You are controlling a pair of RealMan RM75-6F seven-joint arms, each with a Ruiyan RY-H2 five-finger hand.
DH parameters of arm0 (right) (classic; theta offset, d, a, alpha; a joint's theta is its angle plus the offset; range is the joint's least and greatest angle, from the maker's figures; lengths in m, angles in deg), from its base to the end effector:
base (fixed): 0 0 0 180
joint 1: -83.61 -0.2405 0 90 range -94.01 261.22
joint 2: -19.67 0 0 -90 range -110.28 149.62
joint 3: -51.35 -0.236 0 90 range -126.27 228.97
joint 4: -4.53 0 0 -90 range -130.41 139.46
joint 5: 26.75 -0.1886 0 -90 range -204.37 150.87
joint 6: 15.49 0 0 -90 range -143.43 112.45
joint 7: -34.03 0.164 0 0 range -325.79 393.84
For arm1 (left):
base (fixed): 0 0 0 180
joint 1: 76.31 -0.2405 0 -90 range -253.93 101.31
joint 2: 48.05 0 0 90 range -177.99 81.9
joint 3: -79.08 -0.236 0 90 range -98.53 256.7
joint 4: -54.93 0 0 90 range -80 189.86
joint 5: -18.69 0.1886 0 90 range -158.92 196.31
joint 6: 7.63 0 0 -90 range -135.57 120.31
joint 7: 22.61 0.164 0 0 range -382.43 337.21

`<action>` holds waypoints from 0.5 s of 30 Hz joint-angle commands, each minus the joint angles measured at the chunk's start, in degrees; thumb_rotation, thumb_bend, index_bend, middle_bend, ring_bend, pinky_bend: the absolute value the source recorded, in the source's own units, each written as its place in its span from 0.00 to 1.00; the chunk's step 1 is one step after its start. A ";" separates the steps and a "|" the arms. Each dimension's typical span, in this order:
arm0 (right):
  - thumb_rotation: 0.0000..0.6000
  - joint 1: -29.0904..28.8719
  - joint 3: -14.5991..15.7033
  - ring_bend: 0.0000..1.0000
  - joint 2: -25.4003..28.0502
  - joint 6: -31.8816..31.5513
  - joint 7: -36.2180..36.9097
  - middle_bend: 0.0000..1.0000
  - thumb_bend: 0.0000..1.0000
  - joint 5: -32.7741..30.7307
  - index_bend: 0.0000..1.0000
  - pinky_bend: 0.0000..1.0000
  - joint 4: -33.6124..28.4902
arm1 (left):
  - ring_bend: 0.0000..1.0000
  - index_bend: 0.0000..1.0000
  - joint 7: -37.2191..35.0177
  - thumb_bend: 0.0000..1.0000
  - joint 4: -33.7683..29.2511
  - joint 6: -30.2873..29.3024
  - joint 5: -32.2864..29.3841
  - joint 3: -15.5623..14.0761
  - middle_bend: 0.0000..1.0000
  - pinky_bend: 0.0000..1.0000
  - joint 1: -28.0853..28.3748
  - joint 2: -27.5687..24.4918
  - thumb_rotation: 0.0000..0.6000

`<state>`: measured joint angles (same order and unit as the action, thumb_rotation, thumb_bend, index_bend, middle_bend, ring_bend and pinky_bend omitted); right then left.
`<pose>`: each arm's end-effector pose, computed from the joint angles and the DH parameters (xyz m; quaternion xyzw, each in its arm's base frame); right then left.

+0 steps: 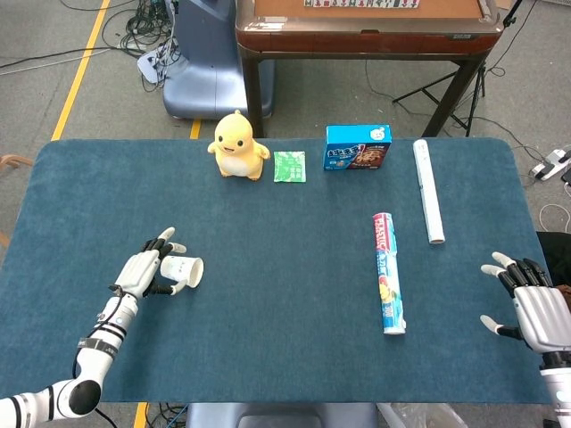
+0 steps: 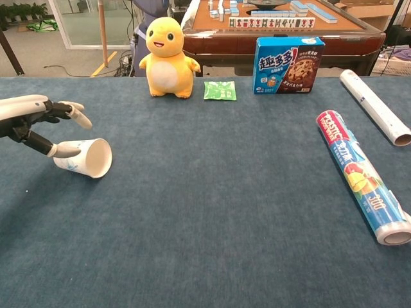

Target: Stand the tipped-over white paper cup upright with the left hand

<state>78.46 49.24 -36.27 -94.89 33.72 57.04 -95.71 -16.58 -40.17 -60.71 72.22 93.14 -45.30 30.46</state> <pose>-0.2801 -0.1941 0.1846 0.6073 -0.4229 0.3489 0.5749 -0.1968 0.3206 0.0446 -0.5911 -0.5803 -0.3791 0.4125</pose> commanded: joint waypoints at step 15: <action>1.00 0.04 0.10 0.11 0.18 0.03 -0.03 0.13 0.12 0.00 0.26 0.10 -0.15 | 0.00 0.09 17.45 0.24 -5.93 0.50 1.69 -6.32 0.00 0.00 5.14 -8.79 1.00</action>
<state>78.50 49.35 -36.08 -94.87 33.70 57.06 -95.87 -5.72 -44.41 -59.39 73.33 89.28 -42.15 23.76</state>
